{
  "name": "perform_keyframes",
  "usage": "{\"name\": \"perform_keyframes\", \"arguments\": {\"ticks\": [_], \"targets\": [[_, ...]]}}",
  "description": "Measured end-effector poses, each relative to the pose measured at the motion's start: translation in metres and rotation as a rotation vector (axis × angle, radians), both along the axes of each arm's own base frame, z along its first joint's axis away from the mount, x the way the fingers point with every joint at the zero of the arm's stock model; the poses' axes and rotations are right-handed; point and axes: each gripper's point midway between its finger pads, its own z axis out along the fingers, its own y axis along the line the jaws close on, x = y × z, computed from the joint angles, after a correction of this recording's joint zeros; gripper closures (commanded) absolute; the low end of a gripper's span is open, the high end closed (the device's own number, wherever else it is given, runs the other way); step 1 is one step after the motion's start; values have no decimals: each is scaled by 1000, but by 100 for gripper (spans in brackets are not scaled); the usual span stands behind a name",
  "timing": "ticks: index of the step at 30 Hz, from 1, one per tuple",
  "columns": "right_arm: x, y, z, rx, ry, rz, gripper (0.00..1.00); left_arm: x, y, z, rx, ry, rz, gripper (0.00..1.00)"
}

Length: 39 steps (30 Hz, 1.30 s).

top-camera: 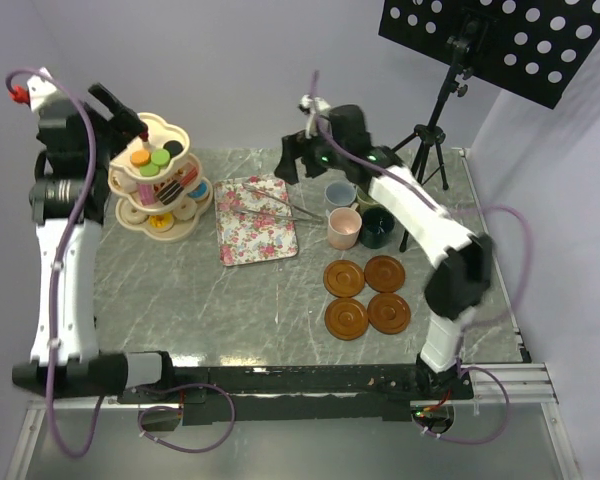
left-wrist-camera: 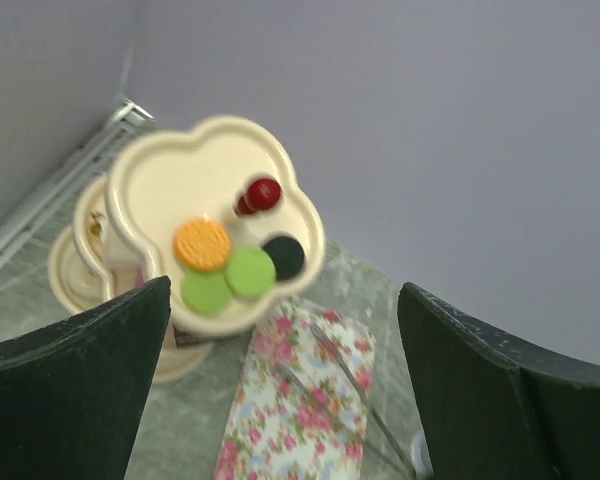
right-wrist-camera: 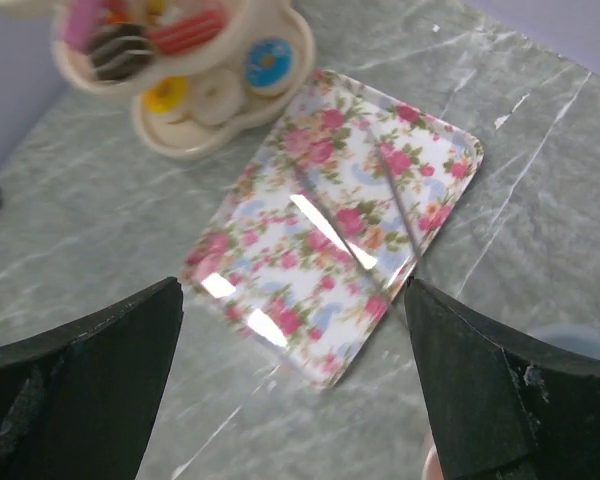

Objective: Serve the afternoon tea
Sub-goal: Place the clamp on the tray, then move the coaster to the center of the board.

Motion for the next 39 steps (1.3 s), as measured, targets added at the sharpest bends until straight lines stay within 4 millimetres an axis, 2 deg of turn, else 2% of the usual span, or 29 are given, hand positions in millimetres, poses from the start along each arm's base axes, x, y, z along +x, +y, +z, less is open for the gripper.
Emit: {"name": "perform_keyframes", "arguments": {"ticks": [1, 3, 5, 7, 12, 14, 17, 24, 30, 36, 39], "targets": [[-15, -7, 14, 22, -10, -1, 5, -9, -9, 1, 0, -12, -20, 0], [-42, -20, 26, 47, -11, -4, 7, -28, -24, 1, -2, -32, -57, 0], [-70, -35, 14, 41, 33, -12, 8, -44, -35, -8, -5, -31, -87, 0], [-94, -47, -19, 12, 116, -24, 10, -53, -44, -24, -9, -11, -113, 0], [-149, -76, -134, -127, 430, -67, 16, -61, -53, -80, -11, 122, -143, 0], [-169, -88, -165, -184, 541, -84, 18, -64, -54, -101, -11, 186, -151, 0], [-173, -93, -181, -219, 592, -105, 20, -68, -56, -111, -11, 226, -161, 0], [-160, -106, -204, -258, 624, -162, 23, -75, -58, -107, -2, 216, -186, 0], [-165, -112, -237, -316, 707, -172, 25, -76, -59, -106, 9, 214, -198, 2], [-167, -109, -241, -319, 714, -161, 27, -74, -59, -107, 20, 219, -201, 2], [-174, -96, -243, -315, 720, -117, 28, -71, -59, -112, 22, 235, -203, 2]]}}
